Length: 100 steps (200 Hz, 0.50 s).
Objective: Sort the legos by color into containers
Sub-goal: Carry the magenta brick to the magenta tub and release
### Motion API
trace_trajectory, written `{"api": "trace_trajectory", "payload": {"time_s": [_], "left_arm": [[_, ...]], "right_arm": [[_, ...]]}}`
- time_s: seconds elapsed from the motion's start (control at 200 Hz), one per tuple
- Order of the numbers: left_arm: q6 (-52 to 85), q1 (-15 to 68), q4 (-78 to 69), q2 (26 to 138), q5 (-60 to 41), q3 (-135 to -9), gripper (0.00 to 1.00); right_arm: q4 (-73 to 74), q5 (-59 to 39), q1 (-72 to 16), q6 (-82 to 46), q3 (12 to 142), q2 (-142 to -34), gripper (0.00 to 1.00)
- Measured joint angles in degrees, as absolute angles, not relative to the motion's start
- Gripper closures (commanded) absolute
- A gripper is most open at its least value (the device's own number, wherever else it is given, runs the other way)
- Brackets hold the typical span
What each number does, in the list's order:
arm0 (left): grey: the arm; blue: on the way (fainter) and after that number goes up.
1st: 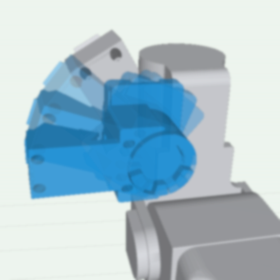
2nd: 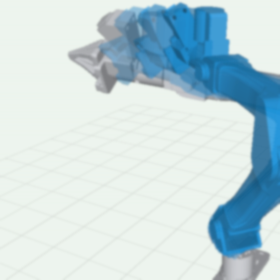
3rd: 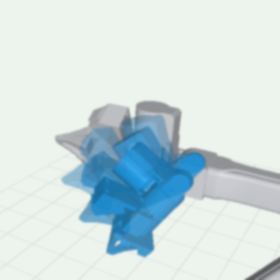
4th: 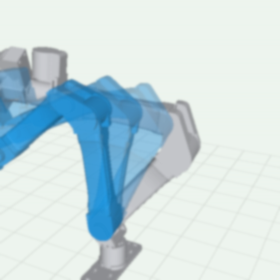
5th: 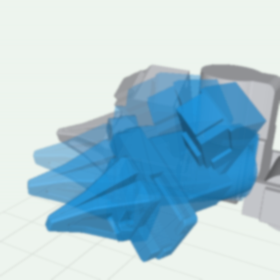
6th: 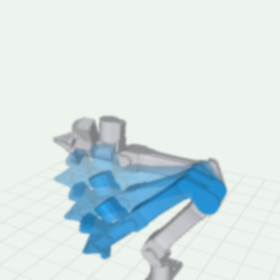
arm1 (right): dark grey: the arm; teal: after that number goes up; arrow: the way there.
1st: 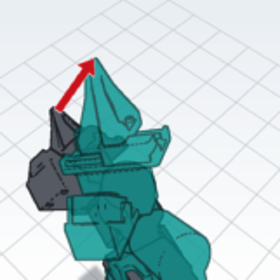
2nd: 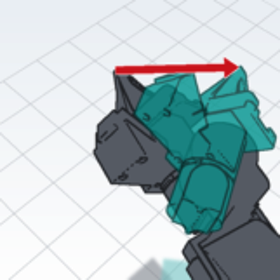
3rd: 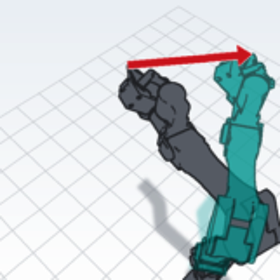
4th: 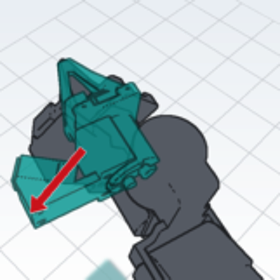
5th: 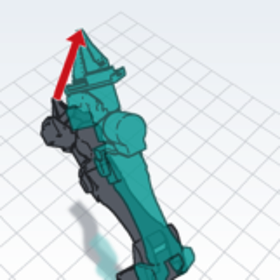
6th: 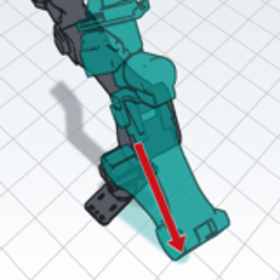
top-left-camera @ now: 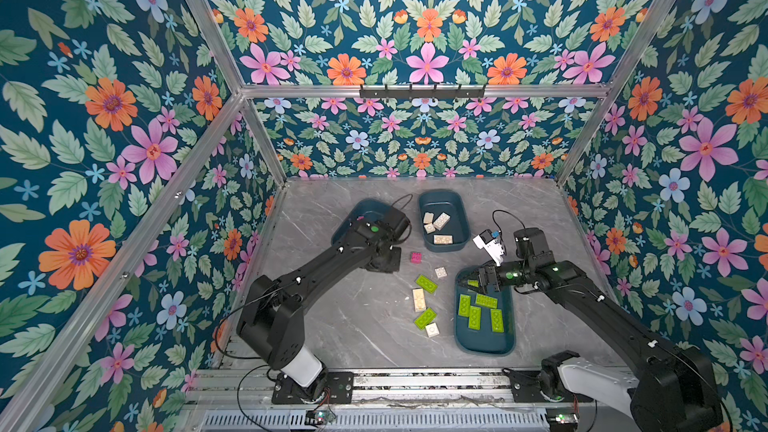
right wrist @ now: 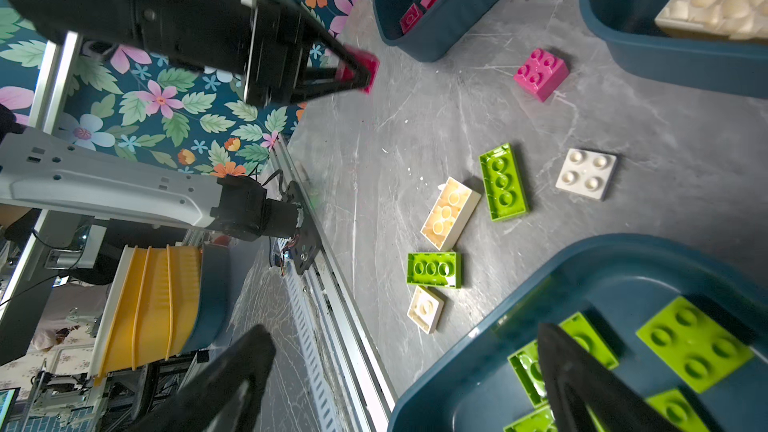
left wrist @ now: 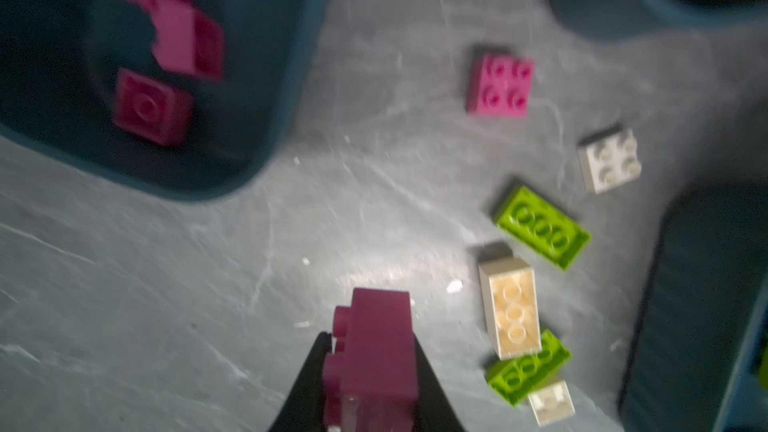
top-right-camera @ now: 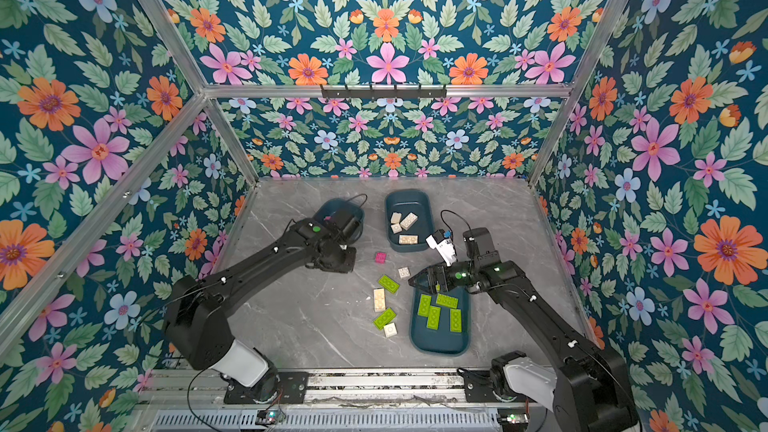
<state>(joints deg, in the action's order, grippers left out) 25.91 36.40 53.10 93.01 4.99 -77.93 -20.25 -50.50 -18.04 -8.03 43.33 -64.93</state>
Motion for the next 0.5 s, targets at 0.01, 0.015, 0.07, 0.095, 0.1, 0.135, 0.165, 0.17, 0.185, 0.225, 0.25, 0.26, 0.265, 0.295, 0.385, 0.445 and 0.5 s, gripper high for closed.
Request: {"api": "trace_trajectory", "payload": {"time_s": [0.01, 0.015, 0.07, 0.095, 0.1, 0.135, 0.165, 0.17, 0.185, 0.225, 0.25, 0.26, 0.265, 0.295, 0.385, 0.445, 0.5], "left_arm": [[25.56, 36.07, 52.97, 93.27, 5.10, -78.22, 0.77], [25.19, 35.68, 52.82, 93.56, 5.23, -78.52, 0.77], [22.94, 32.77, 52.27, 95.70, 6.33, -80.75, 0.77], [22.00, 31.48, 51.90, 96.75, 6.85, -81.62, 0.77], [21.91, 31.31, 51.86, 96.88, 6.94, -81.76, 0.77], [20.62, 29.65, 51.37, 98.37, 7.62, -82.83, 0.76], [19.86, 28.36, 51.07, 99.61, 7.86, -83.70, 0.76], [19.57, 28.05, 50.98, 99.90, 7.97, -83.90, 0.76], [19.16, 27.51, 50.74, 100.49, 8.08, -84.27, 0.76], [18.13, 25.80, 50.11, 102.04, 8.75, -85.25, 0.76], [17.58, 24.93, 49.78, 102.87, 9.23, -85.82, 0.76], [17.43, 24.56, 49.71, 103.22, 9.37, -86.06, 0.76], [17.39, 24.45, 49.71, 103.35, 9.43, -86.15, 0.76], [16.60, 23.38, 49.45, 104.38, 10.00, -86.89, 0.76], [14.85, 20.75, 48.73, 107.07, 11.31, -88.33, 0.75], [14.31, 19.42, 48.51, 108.49, 12.08, -88.53, 0.73], [13.19, 18.52, 48.47, 109.38, 12.58, -88.33, 0.71]], "right_arm": [[-20.16, -50.48, -18.04, -8.03, 43.40, -64.97, 0.01], [-20.14, -50.48, -18.04, -8.03, 43.44, -64.97, 0.01], [-19.92, -50.46, -18.04, -8.49, 44.01, -65.14, 0.01], [-19.79, -50.39, -18.04, -8.64, 44.25, -65.28, 0.01], [-19.75, -50.37, -18.04, -8.64, 44.27, -65.30, 0.01], [-19.55, -50.30, -18.04, -8.64, 44.53, -65.49, 0.01], [-19.53, -50.30, -18.04, -8.67, 44.82, -65.67, 0.01], [-19.51, -50.30, -18.04, -8.67, 44.86, -65.73, 0.01], [-19.49, -50.28, -18.04, -8.67, 44.99, -65.84, 0.01], [-19.33, -50.30, -18.04, -8.67, 45.28, -66.17, 0.01], [-19.25, -50.28, -18.04, -8.69, 45.43, -66.39, 0.01], [-19.22, -50.28, -18.04, -8.69, 45.50, -66.52, 0.01], [-19.20, -50.26, -18.04, -8.71, 45.52, -66.57, 0.01], [-19.14, -50.22, -18.04, -8.86, 45.78, -66.89, 0.01], [-18.81, -50.04, -18.06, -8.93, 46.24, -67.68, 0.01], [-18.57, -49.80, -18.13, -9.43, 46.48, -68.14, 0.01], [-18.24, -49.58, -18.22, -9.52, 46.61, -68.51, 0.01]]}}
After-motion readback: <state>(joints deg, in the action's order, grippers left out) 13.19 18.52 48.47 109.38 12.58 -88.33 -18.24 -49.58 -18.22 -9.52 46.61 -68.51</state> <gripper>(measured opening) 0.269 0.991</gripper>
